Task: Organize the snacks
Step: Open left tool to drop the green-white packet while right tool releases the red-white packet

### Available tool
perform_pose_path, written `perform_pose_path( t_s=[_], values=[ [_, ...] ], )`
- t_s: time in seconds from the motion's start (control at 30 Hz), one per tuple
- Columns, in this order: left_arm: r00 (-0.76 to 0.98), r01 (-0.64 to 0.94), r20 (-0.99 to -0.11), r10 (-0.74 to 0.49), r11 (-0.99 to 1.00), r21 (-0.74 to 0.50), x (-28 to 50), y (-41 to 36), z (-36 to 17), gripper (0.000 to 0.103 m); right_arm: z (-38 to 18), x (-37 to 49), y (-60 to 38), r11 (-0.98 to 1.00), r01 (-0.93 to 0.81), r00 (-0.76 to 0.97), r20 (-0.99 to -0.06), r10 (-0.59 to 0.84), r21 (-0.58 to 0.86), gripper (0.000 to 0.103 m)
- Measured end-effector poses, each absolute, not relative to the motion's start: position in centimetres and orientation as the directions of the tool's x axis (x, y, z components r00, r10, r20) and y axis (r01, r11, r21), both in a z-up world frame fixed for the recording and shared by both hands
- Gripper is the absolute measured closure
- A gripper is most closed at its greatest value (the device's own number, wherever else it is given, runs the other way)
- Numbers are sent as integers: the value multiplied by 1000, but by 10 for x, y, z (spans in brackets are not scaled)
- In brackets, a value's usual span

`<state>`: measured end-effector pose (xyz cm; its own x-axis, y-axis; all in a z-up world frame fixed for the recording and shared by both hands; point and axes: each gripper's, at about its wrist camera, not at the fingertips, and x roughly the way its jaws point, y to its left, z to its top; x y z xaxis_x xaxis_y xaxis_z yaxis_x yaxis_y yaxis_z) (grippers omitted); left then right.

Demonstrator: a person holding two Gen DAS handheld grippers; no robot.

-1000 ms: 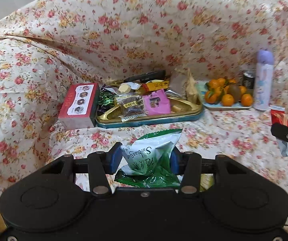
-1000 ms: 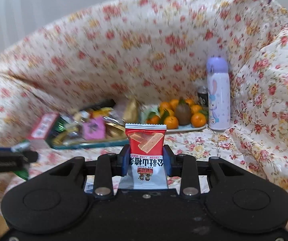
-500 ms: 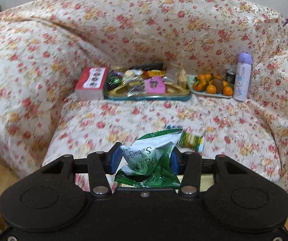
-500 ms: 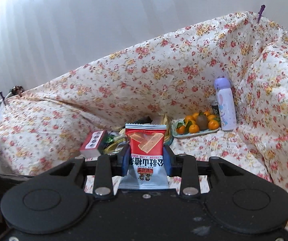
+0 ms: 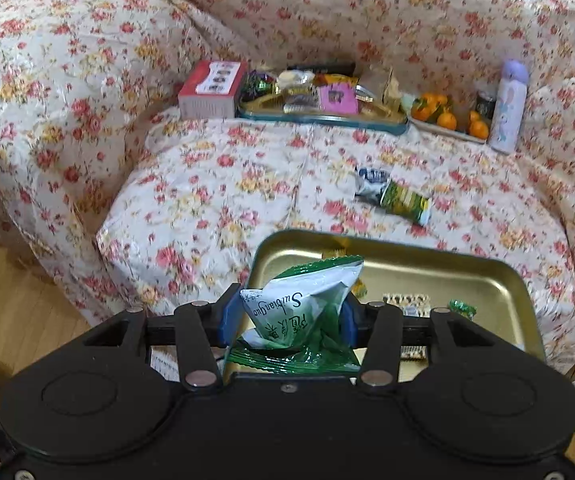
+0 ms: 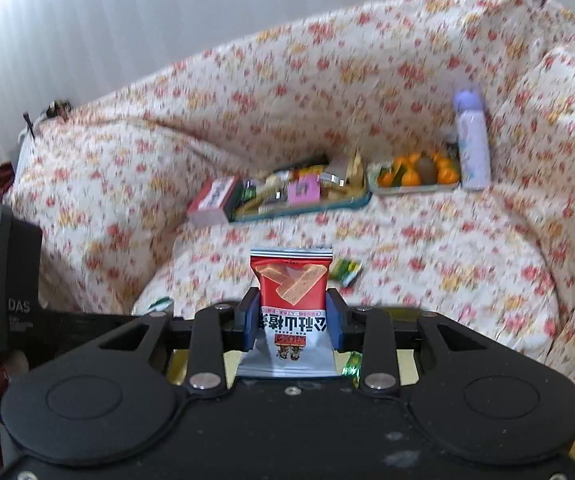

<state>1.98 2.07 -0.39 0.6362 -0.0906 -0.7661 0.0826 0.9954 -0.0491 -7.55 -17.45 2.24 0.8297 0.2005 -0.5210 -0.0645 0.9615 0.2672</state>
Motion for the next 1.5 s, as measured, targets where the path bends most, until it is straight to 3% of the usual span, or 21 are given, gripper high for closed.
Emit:
perform_pose_path(
  t_s=[0.2, 0.4, 0.67, 1.5],
  values=[
    [617, 80, -784, -72, 996, -28, 21, 15, -13, 48, -5, -66, -166, 964, -32, 759, -621, 195, 263, 67],
    [605, 70, -795, -40, 998, 4, 25, 10, -19, 47, -16, -65, -161, 966, -32, 730, -654, 197, 255, 67],
    [616, 84, -787, -10, 995, 54, 24, 2, -20, 45, -16, -62, -161, 966, -27, 723, -663, 196, 256, 67],
    [610, 64, -792, 2, 997, 51, 26, 3, -19, 38, -20, -60, -157, 964, -44, 709, -672, 214, 260, 67]
  ],
)
